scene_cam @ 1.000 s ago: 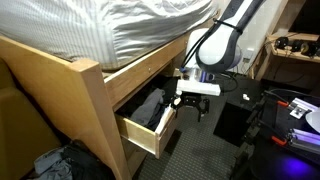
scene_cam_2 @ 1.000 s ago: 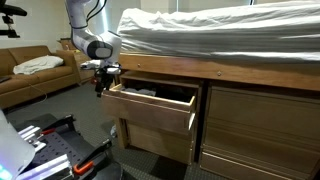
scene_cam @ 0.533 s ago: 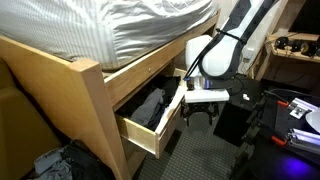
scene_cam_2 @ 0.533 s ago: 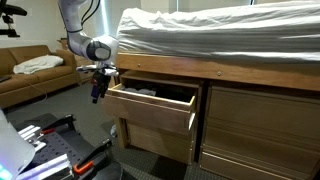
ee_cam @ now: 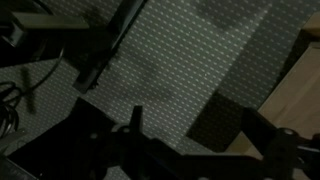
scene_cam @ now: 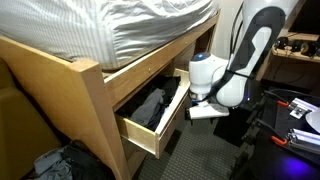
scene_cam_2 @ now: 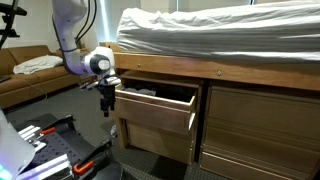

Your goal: Close the top bedroom drawer

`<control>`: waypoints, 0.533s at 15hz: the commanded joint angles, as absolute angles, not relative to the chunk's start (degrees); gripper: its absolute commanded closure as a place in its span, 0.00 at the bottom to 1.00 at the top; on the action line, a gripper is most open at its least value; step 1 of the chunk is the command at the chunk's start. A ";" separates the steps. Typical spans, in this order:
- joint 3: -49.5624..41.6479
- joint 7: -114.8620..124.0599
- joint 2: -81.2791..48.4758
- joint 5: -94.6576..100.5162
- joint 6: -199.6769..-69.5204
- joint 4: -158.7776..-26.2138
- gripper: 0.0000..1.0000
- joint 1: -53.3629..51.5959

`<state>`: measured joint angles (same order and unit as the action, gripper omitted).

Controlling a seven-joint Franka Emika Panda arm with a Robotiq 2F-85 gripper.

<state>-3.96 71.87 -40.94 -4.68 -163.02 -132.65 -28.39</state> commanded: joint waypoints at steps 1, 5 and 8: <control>-12.67 74.63 -48.48 -1.16 -178.45 -133.97 0.00 -37.05; -19.81 70.22 -52.32 -10.73 -196.67 -138.36 0.00 -45.94; -23.08 63.48 -51.11 -23.46 -198.99 -134.44 0.00 -51.35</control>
